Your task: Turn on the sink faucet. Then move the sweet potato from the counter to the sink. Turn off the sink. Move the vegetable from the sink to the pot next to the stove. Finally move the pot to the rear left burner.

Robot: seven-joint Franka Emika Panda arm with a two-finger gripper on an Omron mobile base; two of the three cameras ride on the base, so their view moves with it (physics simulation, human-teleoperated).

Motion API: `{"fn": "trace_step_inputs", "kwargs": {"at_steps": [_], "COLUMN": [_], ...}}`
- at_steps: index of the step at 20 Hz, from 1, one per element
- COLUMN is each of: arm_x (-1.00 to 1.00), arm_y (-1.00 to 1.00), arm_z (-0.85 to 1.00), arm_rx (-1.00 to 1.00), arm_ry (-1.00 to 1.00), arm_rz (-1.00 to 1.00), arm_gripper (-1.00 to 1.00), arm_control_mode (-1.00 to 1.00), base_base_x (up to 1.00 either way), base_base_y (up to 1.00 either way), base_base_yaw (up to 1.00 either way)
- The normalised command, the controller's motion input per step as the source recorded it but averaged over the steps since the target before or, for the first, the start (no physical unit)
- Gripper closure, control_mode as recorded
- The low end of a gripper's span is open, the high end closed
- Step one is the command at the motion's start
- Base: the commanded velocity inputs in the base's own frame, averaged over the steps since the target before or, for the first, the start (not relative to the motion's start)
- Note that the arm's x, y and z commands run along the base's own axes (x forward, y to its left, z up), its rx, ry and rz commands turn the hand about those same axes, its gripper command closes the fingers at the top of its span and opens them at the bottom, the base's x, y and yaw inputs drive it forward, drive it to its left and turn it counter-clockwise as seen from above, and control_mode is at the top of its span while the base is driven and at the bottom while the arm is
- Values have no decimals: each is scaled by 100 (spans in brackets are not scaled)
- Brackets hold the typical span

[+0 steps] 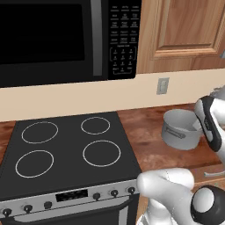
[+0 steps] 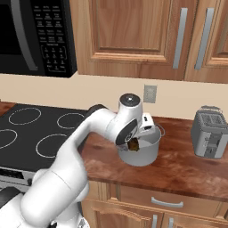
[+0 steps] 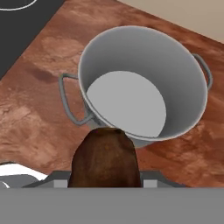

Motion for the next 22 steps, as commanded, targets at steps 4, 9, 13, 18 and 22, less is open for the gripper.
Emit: {"fn": "trace_step_inputs", "kwargs": {"at_steps": [4, 9, 13, 18, 22], "arm_x": [56, 56, 37, 32, 33], "arm_y": [-8, 0, 0, 0, 0], "arm_z": [-6, -10, -22, -25, -29], "arm_rx": [0, 0, 0, 0, 0], "arm_ry": [2, 3, 1, 0, 0], "arm_rz": [0, 0, 0, 0, 0], "arm_gripper": [100, 100, 100, 100, 100], "arm_control_mode": [-100, -100, -100, -100, -100], "base_base_x": [0, 0, 0, 0, 0], "base_base_y": [0, 0, 0, 0, 0], "base_base_yaw": [0, 0, 0, 0, 0]}}
